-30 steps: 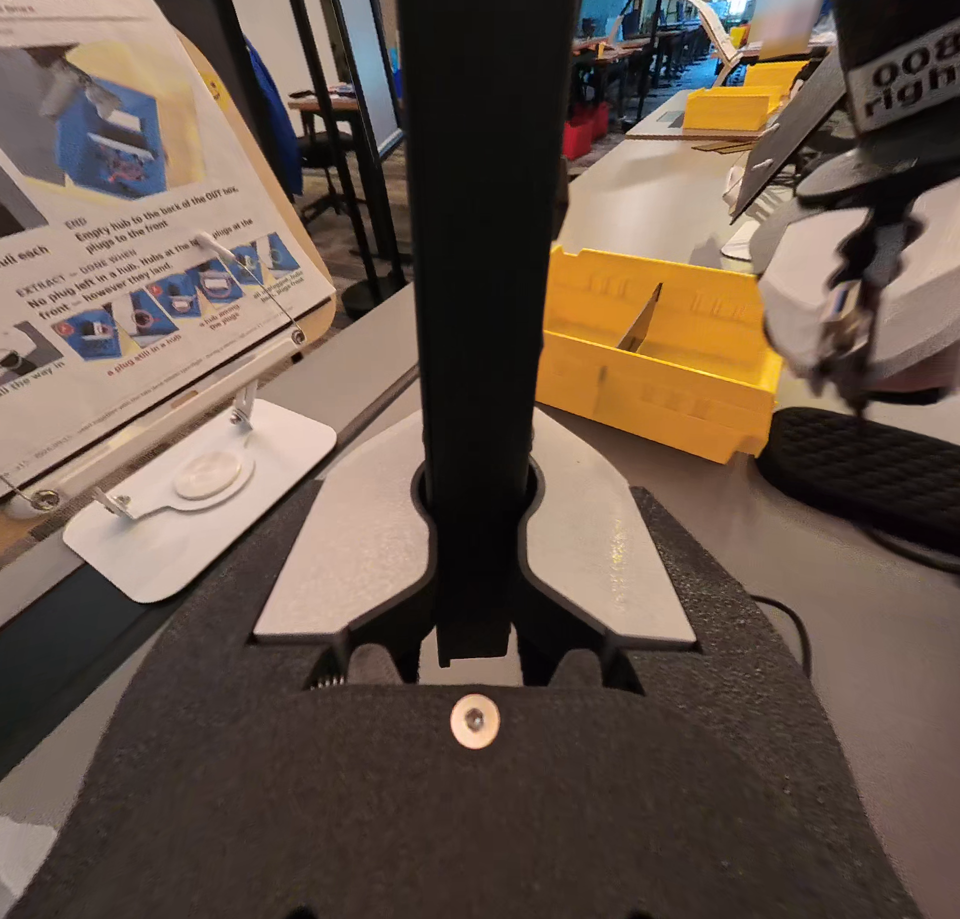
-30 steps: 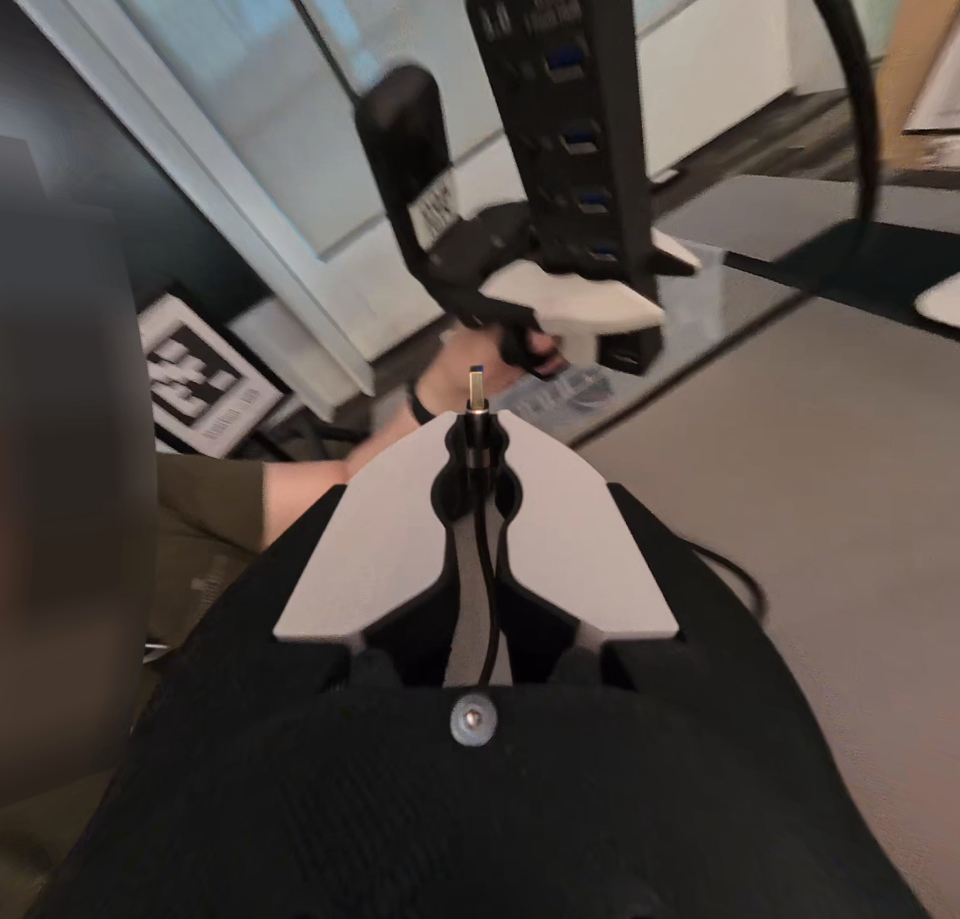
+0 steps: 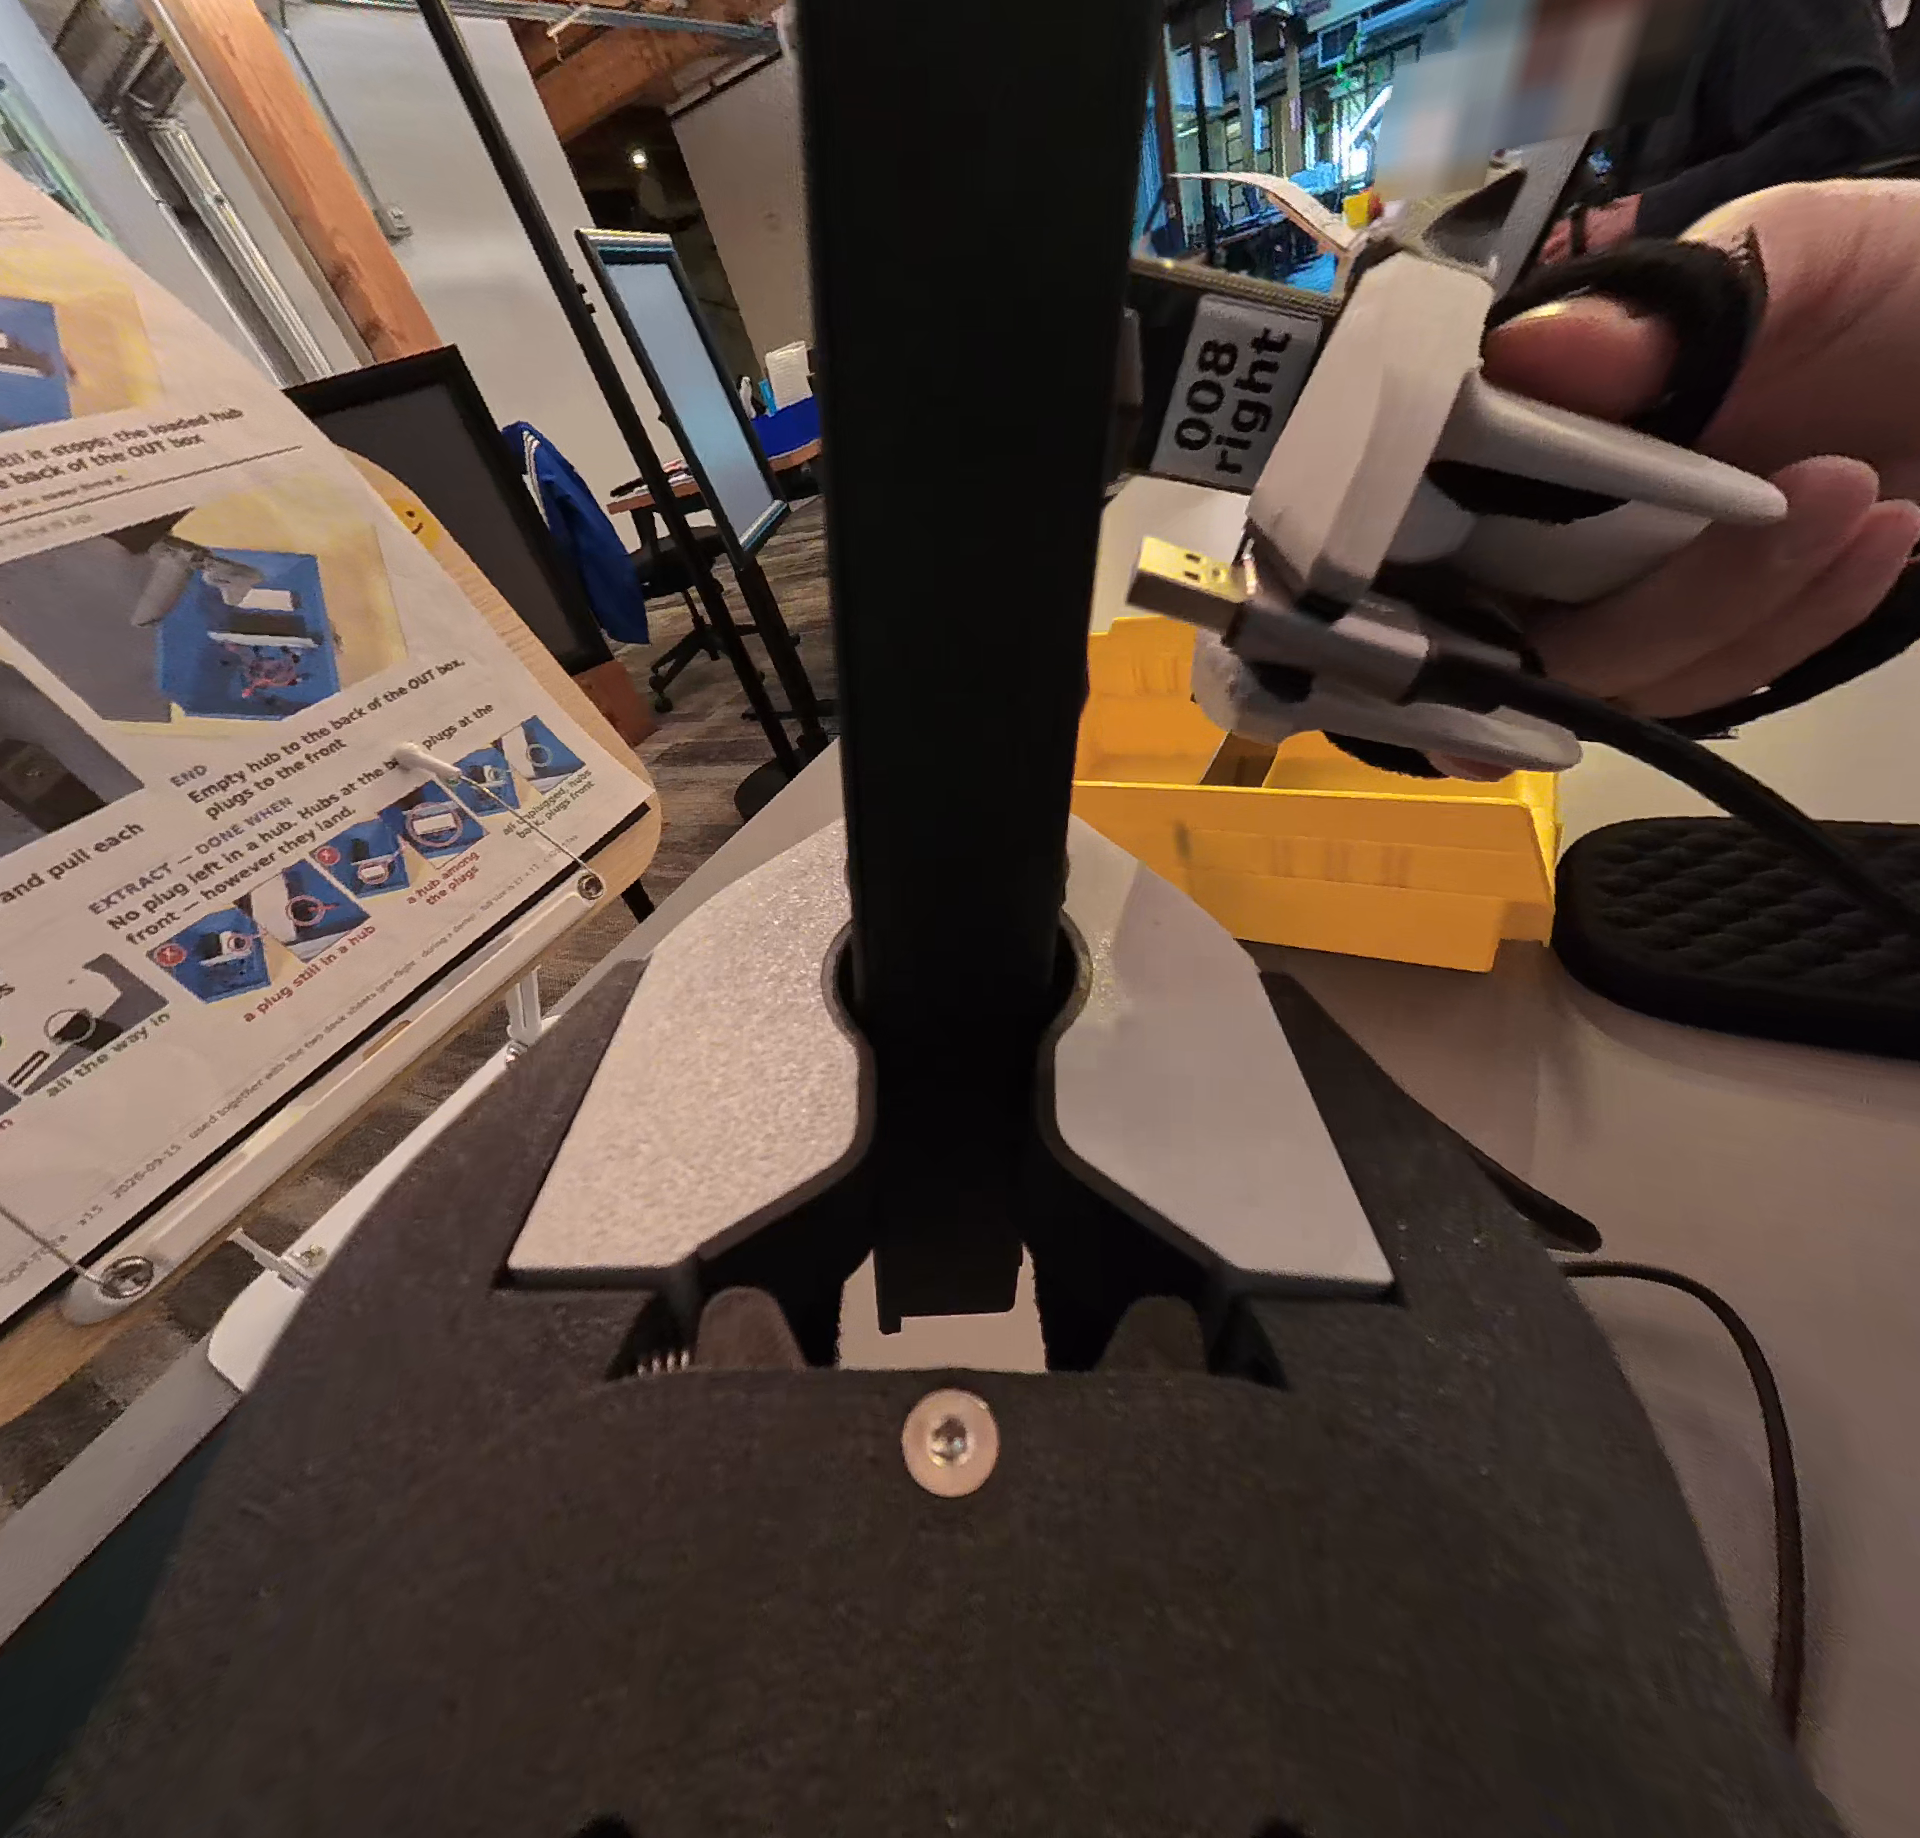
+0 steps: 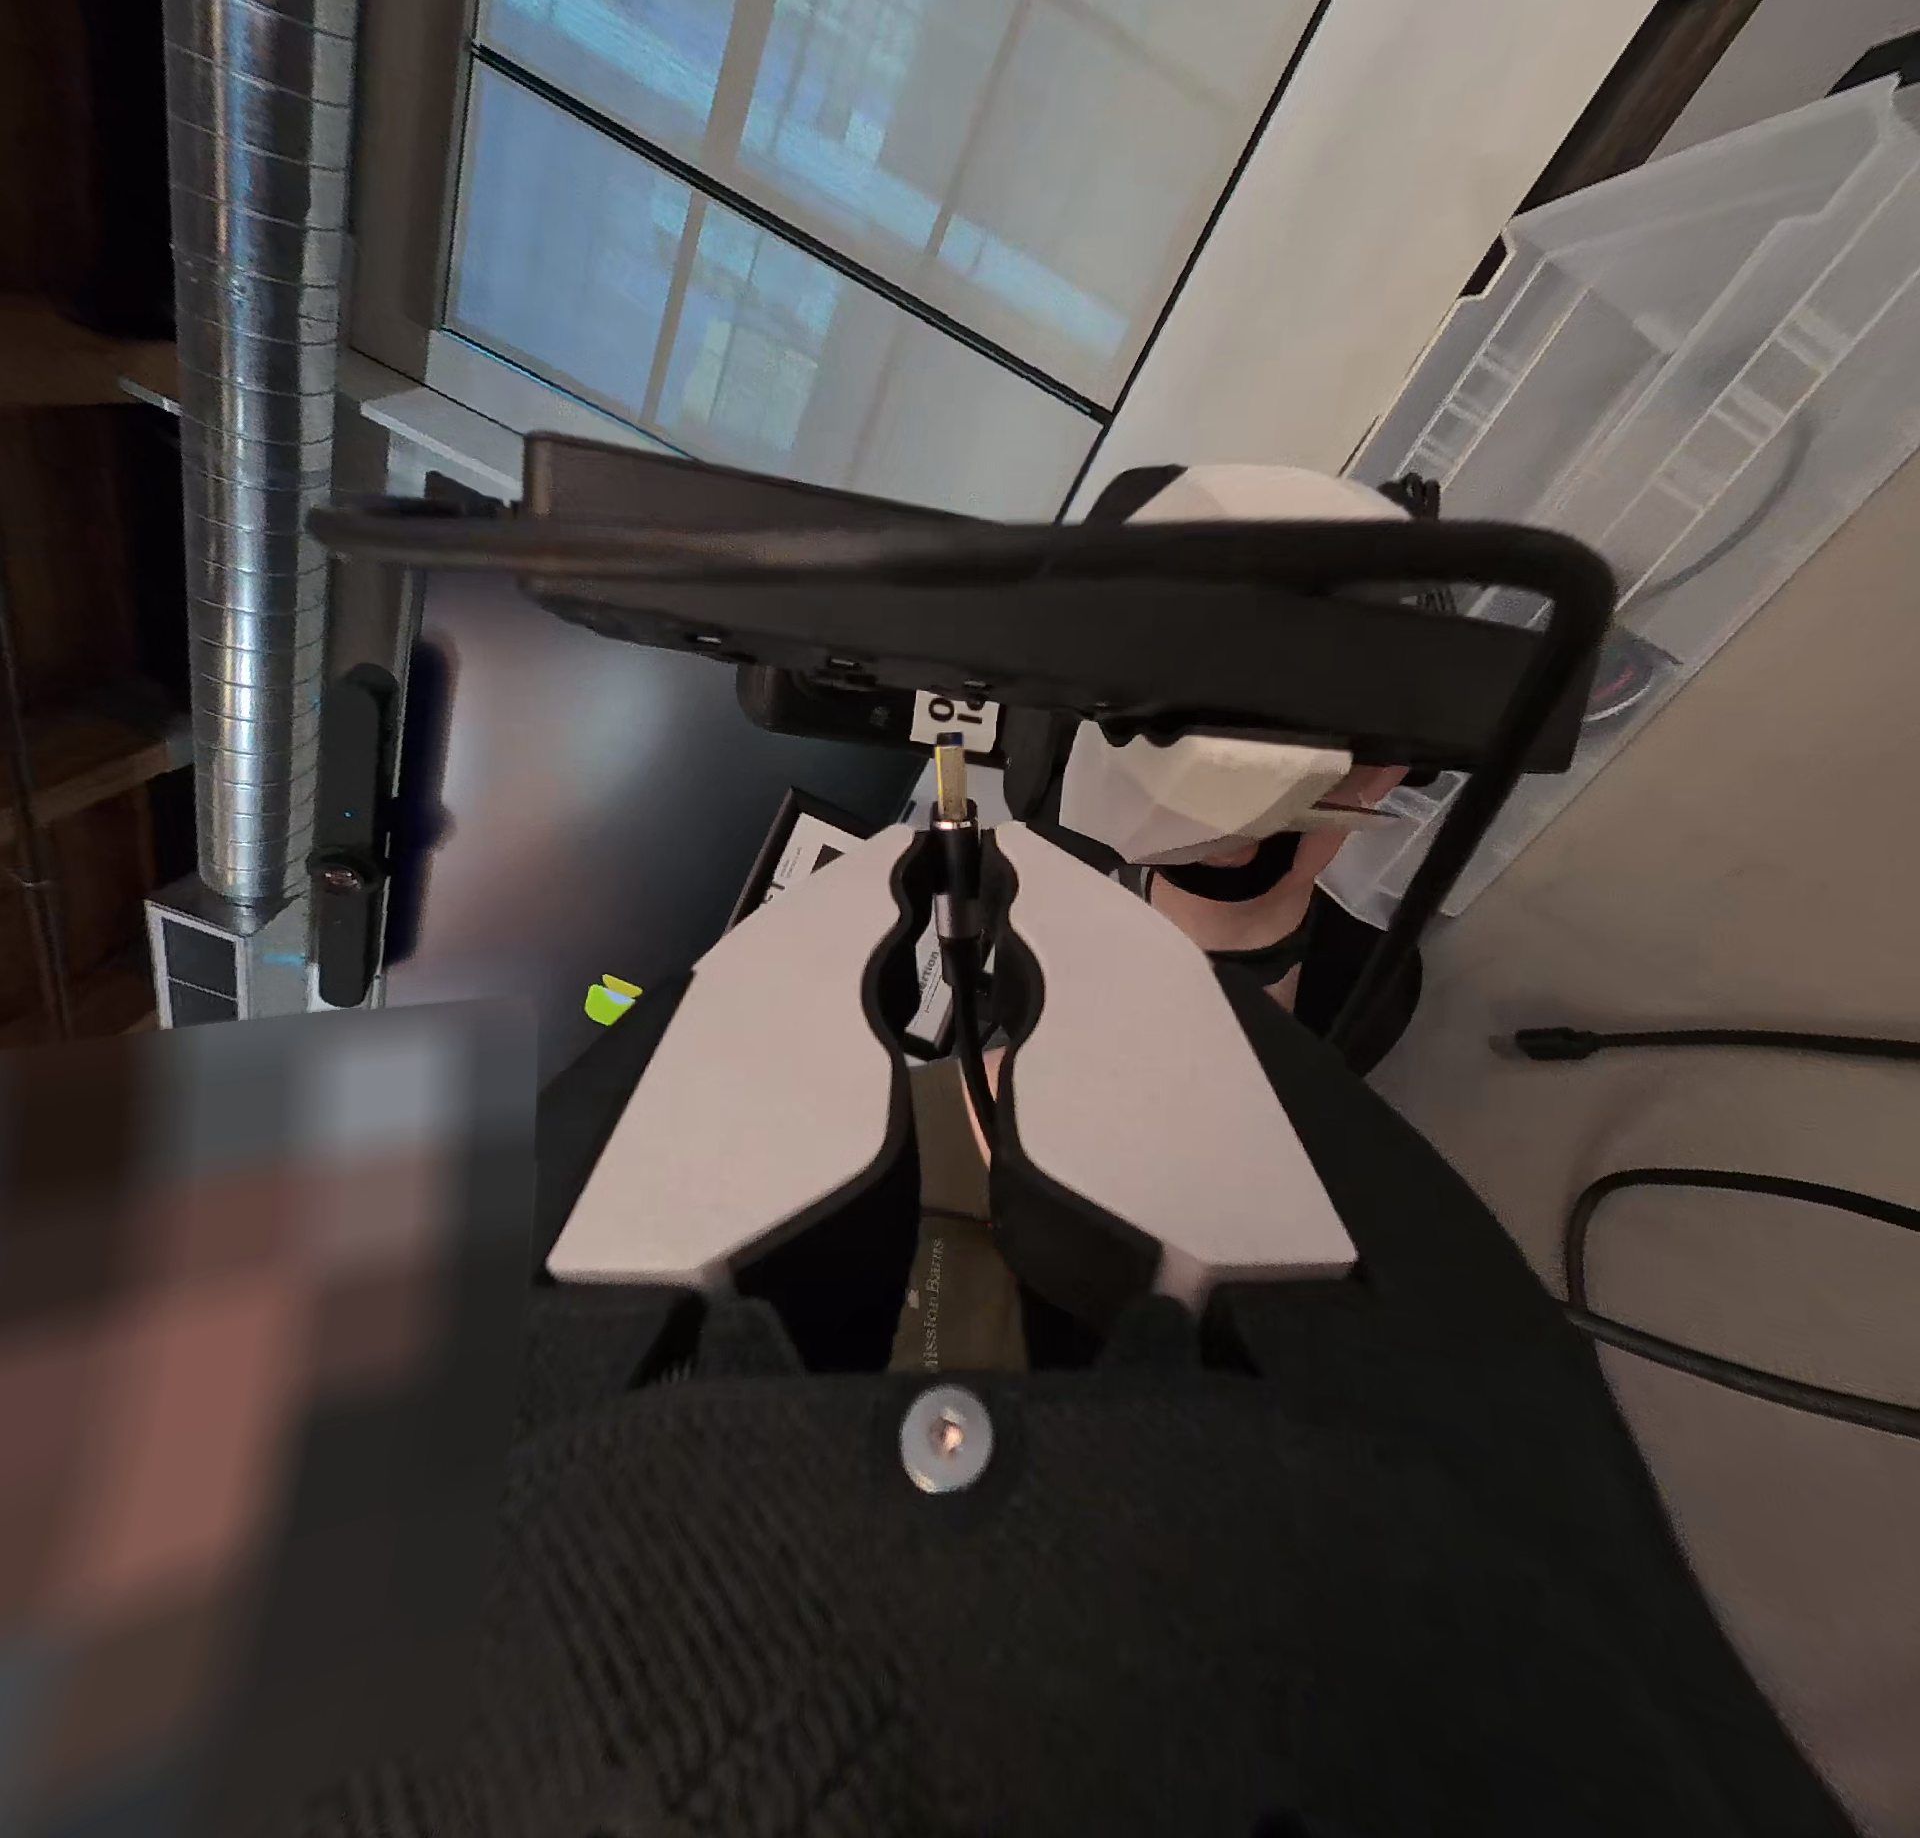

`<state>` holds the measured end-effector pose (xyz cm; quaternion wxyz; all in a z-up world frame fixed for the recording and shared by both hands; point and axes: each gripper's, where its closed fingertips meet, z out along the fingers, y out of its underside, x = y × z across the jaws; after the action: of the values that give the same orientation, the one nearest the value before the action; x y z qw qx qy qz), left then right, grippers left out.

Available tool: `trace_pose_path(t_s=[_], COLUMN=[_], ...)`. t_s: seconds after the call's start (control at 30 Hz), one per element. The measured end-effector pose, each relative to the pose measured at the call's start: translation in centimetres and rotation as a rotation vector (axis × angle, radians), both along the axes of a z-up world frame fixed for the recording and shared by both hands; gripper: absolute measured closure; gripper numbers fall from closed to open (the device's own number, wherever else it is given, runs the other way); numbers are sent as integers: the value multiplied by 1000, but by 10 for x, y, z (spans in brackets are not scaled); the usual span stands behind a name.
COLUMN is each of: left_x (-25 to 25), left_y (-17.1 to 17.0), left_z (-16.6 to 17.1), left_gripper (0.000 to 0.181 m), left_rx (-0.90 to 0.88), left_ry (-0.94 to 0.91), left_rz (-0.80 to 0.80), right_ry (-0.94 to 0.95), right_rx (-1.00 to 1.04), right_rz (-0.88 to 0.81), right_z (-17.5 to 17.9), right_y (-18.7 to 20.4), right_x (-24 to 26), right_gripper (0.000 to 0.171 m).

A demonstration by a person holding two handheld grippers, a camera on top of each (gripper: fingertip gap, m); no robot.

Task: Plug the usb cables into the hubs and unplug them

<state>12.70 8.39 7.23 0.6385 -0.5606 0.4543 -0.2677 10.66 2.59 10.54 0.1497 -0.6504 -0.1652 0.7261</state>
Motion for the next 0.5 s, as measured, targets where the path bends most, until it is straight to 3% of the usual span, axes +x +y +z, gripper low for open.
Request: trace_pose_path(t_s=[0.5], left_x=[9], left_y=[-23], left_z=[-3], left_gripper=[155], left_rx=[60], left_ry=[47], left_rz=[-148], right_ry=[10], right_rx=[-3], right_rz=[68], right_z=[-4], right_y=[-11], right_x=[0], right_gripper=[162])
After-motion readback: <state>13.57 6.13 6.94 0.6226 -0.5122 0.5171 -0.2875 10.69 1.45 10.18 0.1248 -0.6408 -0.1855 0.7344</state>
